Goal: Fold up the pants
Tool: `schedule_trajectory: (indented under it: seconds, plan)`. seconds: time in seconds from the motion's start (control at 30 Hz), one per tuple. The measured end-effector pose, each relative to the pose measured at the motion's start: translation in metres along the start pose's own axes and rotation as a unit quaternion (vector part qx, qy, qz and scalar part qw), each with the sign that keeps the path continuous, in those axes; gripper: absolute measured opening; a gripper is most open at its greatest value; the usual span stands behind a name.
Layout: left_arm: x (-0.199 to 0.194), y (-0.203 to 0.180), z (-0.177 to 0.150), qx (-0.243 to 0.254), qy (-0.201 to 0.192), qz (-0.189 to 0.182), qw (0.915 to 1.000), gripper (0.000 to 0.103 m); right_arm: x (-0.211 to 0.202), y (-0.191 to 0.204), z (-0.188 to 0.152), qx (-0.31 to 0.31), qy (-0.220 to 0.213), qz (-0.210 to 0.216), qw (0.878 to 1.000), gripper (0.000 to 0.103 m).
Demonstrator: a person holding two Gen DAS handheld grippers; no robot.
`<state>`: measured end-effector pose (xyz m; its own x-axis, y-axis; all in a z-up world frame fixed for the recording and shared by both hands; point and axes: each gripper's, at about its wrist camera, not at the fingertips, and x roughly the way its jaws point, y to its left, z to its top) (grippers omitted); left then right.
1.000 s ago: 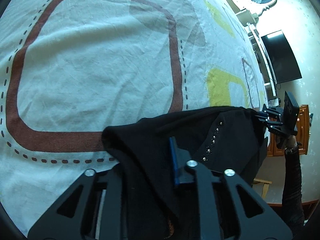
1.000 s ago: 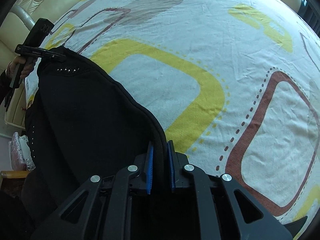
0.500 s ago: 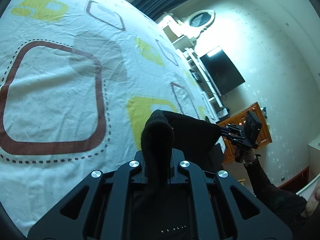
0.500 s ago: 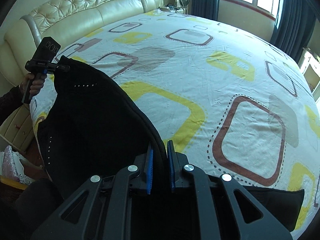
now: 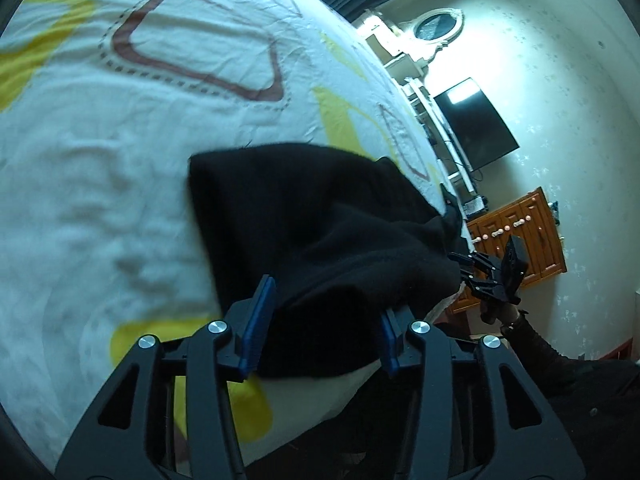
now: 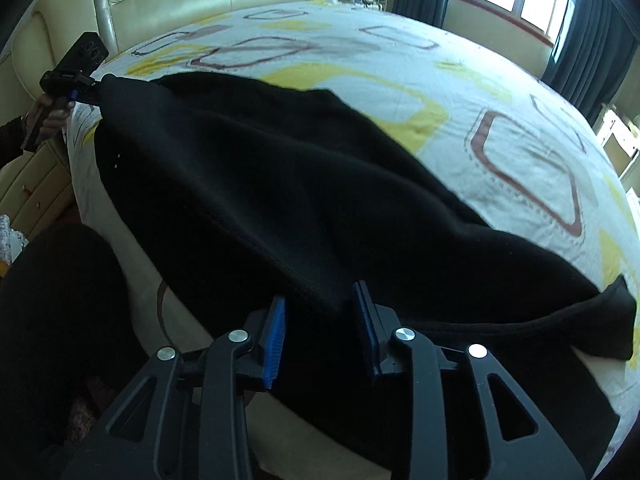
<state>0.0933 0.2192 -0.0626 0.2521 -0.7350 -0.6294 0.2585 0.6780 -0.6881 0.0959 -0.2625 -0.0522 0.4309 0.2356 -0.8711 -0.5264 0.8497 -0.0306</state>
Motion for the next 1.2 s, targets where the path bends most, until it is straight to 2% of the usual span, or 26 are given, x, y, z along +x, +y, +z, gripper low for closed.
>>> schedule_trajectory:
  seconds: [0.07,0.1,0.17,0.2,0.27,0.37,0.43,0.5,0.53,0.63,0.7,0.83,0.93,1.07,1.17,1.2]
  plan:
    - [-0.007,0.011,-0.019,-0.029,-0.006,0.025,0.9992,0.065,-0.004,0.001,-0.009,0.018,-0.001,0.01,1.0,0.057]
    - [-0.012,0.016,-0.026,-0.046,-0.018,0.019,0.9986,0.065,-0.01,-0.001,-0.012,0.037,-0.008,0.021,0.999,0.064]
    - [-0.026,0.021,-0.035,-0.087,-0.049,0.013,0.9949,0.065,-0.019,-0.01,-0.016,0.099,-0.018,0.061,0.993,0.067]
    - [-0.032,0.02,-0.039,-0.105,-0.071,0.003,0.992,0.065,-0.023,-0.018,-0.019,0.147,-0.03,0.092,0.984,0.067]
    - [-0.038,0.012,-0.045,-0.134,-0.104,-0.014,0.9854,0.07,-0.023,-0.039,-0.029,0.258,-0.05,0.159,0.952,0.067]
    - [-0.033,0.0,-0.053,-0.175,-0.135,-0.038,0.9746,0.075,-0.009,-0.064,-0.049,0.4,-0.06,0.231,0.885,0.067]
    - [-0.024,-0.009,-0.058,-0.194,-0.144,-0.042,0.9696,0.076,0.0,-0.07,-0.058,0.447,-0.06,0.249,0.857,0.067]
    - [-0.018,-0.02,-0.064,-0.203,-0.157,-0.017,0.9664,0.076,0.005,-0.07,-0.061,0.467,-0.059,0.259,0.844,0.067]
    - [-0.017,-0.024,-0.067,-0.21,-0.165,-0.008,0.9637,0.076,0.007,-0.068,-0.062,0.472,-0.059,0.264,0.839,0.067]
    - [-0.018,-0.033,-0.076,-0.241,-0.194,-0.016,0.9509,0.076,0.009,-0.064,-0.059,0.482,-0.059,0.266,0.833,0.067]
    - [-0.017,-0.042,-0.08,-0.248,-0.2,-0.016,0.9478,0.075,0.011,-0.062,-0.057,0.487,-0.061,0.27,0.829,0.067]
    - [-0.001,-0.053,-0.08,-0.231,-0.188,0.018,0.9546,0.076,0.015,-0.063,-0.058,0.499,-0.065,0.269,0.821,0.067]
    - [0.011,-0.049,-0.075,-0.241,-0.179,0.017,0.9539,0.076,0.013,-0.064,-0.061,0.509,-0.072,0.266,0.816,0.067]
    - [0.025,-0.046,-0.071,-0.241,-0.169,0.053,0.9541,0.076,0.011,-0.059,-0.07,0.525,-0.089,0.253,0.808,0.067]
    - [0.027,-0.047,-0.072,-0.25,-0.181,0.062,0.949,0.076,0.012,-0.051,-0.069,0.524,-0.094,0.233,0.814,0.065]
    - [0.028,-0.048,-0.072,-0.249,-0.184,0.068,0.9484,0.074,0.011,-0.05,-0.07,0.523,-0.095,0.224,0.817,0.058]
